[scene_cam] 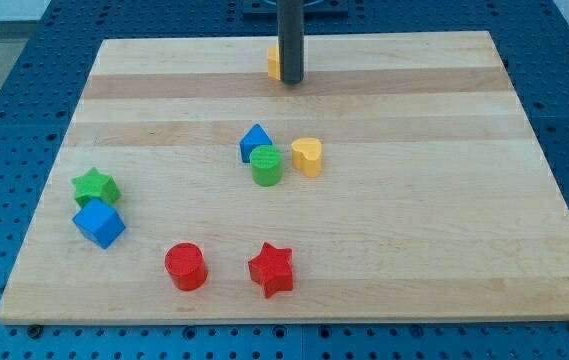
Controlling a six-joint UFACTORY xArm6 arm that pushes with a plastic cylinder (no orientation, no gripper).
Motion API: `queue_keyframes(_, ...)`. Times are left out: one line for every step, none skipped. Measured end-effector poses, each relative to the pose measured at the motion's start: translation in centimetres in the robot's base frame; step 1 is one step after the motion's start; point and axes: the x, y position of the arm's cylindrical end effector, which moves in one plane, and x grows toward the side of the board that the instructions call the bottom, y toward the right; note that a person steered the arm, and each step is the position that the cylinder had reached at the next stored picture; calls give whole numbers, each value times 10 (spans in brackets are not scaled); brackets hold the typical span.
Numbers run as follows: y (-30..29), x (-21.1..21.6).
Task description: Push the yellow hexagon towards the top center of the board
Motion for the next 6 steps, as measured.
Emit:
queue_keyframes(-37, 4)
queue_keyframes(-79, 4)
queue_keyframes(-33, -5)
queue_keyframes(9, -32)
queue_keyframes(13, -5)
queue_keyframes(64, 70)
